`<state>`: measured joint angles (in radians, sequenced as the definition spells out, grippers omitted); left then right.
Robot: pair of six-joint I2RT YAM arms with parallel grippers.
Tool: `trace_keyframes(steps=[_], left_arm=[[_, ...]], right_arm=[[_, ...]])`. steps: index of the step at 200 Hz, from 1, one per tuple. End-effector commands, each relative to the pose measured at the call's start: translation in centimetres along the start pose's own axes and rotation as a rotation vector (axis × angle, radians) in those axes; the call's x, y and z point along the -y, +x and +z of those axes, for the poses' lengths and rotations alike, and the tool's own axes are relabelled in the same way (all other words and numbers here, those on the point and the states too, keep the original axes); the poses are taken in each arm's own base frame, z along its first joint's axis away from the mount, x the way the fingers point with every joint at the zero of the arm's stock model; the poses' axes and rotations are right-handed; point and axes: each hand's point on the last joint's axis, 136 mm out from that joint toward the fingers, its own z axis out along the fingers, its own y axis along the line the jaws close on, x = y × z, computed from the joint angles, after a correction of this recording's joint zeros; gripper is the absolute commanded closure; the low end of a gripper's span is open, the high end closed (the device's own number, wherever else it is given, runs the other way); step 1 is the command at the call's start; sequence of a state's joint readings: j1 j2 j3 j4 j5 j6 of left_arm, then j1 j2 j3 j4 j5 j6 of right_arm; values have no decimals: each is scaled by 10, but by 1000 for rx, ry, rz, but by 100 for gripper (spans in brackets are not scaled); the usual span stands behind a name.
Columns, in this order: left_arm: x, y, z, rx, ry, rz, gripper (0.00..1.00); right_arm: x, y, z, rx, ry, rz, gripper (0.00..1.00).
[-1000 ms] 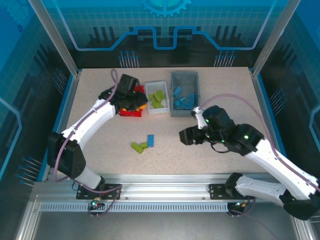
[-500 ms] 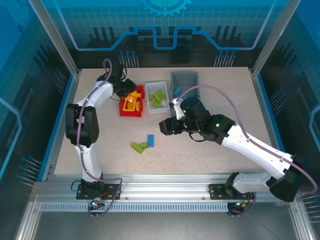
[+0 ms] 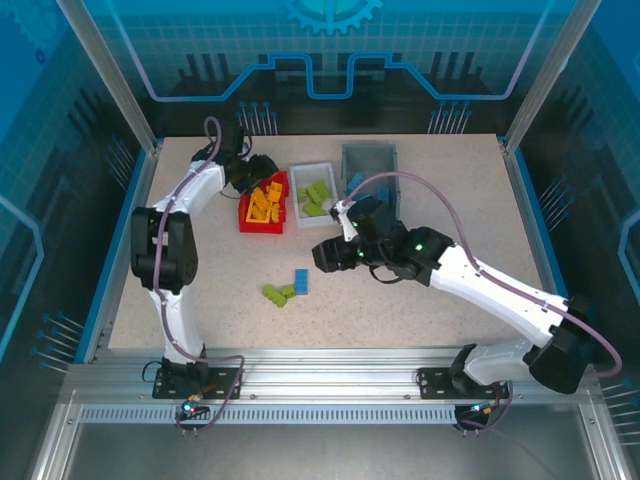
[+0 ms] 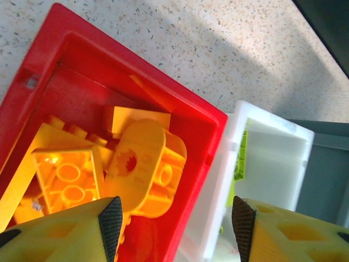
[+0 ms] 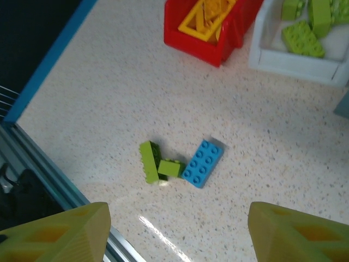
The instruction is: Sort the legos into containers by color
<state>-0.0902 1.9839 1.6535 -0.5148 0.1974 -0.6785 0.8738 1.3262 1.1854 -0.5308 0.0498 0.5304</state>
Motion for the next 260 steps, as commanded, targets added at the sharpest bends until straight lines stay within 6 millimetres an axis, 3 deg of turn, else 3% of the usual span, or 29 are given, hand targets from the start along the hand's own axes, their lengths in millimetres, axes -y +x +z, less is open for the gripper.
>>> trace_keyframes(steps=[1,35,51,68,93,128,180,260], left_arm=[[24,-5,-54,64,80,14,41],[34,26,-109,98,149,49,39],[34,58,-130,93,177,96,37],[31,98,-145,68,208,146,36],[9,151,-161,45,234,190,35],[-27,193,-188,84,294,189,32],[-50,215,-213,101,323,196,31],[-45,215,-215,90,335,197,32]], right_arm=[[2,24,19,-69,73,5,31],[5,65,66,-182,191,65,31],[8,79,86,-226,229,124,30],[13,81,100,-244,282,182,30],[15,78,121,-269,348,241,30],[21,82,151,-317,407,320,32],[35,78,179,-339,449,390,39],[50,91,195,-370,508,413,58]])
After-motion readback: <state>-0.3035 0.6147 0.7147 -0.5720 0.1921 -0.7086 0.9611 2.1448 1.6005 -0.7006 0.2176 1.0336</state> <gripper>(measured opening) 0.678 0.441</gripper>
